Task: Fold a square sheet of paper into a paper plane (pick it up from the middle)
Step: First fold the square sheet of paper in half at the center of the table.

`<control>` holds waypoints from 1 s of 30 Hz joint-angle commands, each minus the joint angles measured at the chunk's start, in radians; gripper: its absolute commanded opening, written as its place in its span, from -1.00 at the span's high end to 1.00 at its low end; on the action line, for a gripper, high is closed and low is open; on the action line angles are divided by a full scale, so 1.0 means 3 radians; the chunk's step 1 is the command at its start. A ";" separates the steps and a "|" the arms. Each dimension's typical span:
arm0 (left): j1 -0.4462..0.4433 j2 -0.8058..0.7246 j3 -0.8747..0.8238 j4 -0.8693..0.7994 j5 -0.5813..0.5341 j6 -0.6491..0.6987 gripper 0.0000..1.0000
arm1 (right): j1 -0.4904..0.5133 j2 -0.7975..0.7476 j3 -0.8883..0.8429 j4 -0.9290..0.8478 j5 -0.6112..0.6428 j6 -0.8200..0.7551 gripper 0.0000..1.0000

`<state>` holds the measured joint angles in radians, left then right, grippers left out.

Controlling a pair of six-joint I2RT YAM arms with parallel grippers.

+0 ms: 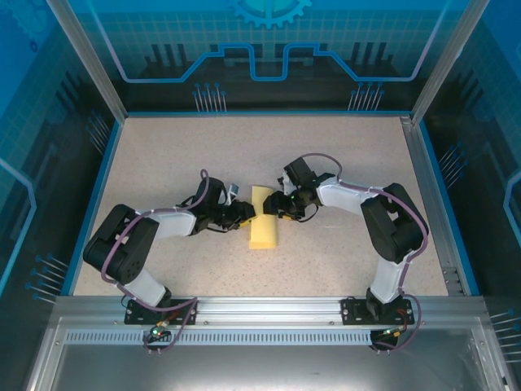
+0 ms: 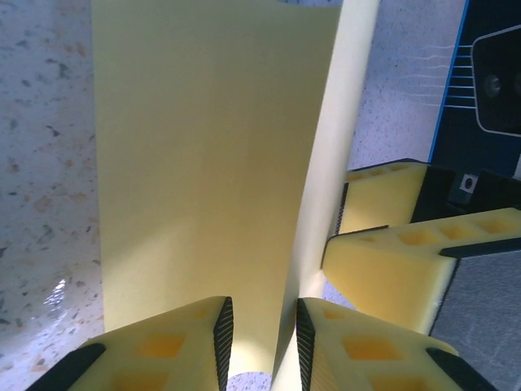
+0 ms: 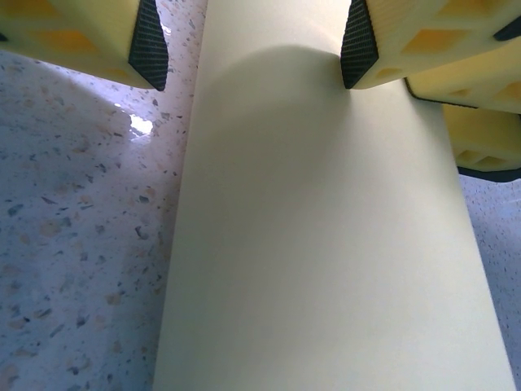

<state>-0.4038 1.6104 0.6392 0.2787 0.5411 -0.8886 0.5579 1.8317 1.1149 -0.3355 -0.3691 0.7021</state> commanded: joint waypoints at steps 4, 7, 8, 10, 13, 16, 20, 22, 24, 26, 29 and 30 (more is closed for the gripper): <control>0.0042 0.0021 0.0124 0.0019 0.0114 0.0054 0.39 | 0.0034 0.0055 0.0016 -0.0016 -0.0056 -0.0004 -0.23; 0.0047 0.0022 0.0144 -0.0028 0.0109 0.0093 0.39 | 0.0041 0.0061 0.0030 -0.0037 -0.0054 -0.0020 -0.23; 0.0048 0.0027 0.0150 -0.0028 0.0115 0.0094 0.40 | 0.0038 0.0061 0.0027 -0.0042 -0.0053 -0.0019 -0.23; 0.0047 0.0034 0.0156 -0.0036 0.0114 0.0101 0.44 | 0.0040 0.0067 0.0031 -0.0040 -0.0063 -0.0023 -0.23; 0.0052 0.0029 0.0166 -0.0085 0.0096 0.0120 0.53 | 0.0039 0.0067 0.0032 -0.0050 -0.0058 -0.0024 -0.23; 0.0063 0.0012 0.0175 -0.0142 0.0081 0.0168 0.59 | 0.0038 0.0071 0.0037 -0.0057 -0.0054 -0.0027 -0.23; 0.0070 0.0009 0.0200 -0.0211 0.0078 0.0222 0.72 | 0.0039 0.0057 0.0038 -0.0075 -0.0041 -0.0034 -0.24; 0.0068 0.0006 0.0211 -0.0252 0.0073 0.0260 0.78 | 0.0037 0.0060 0.0042 -0.0076 -0.0040 -0.0034 -0.24; 0.0076 0.0006 0.0216 -0.0293 0.0059 0.0304 0.84 | 0.0039 0.0056 0.0049 -0.0078 -0.0043 -0.0034 -0.24; 0.0070 0.0006 0.0221 -0.0324 0.0043 0.0327 0.89 | 0.0038 0.0039 0.0052 -0.0078 -0.0048 -0.0034 -0.25; 0.0073 0.0009 0.0234 -0.0402 -0.0005 0.0396 0.92 | 0.0036 -0.0030 0.0048 -0.0074 -0.0023 -0.0030 -0.28; 0.0073 0.0011 0.0245 -0.0426 -0.0020 0.0418 0.92 | 0.0033 -0.0061 0.0033 -0.0063 -0.0008 -0.0029 -0.30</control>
<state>-0.3916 1.6104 0.6842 0.2020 0.5457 -0.8082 0.5579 1.8332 1.1149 -0.3397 -0.3740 0.7013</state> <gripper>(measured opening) 0.060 0.645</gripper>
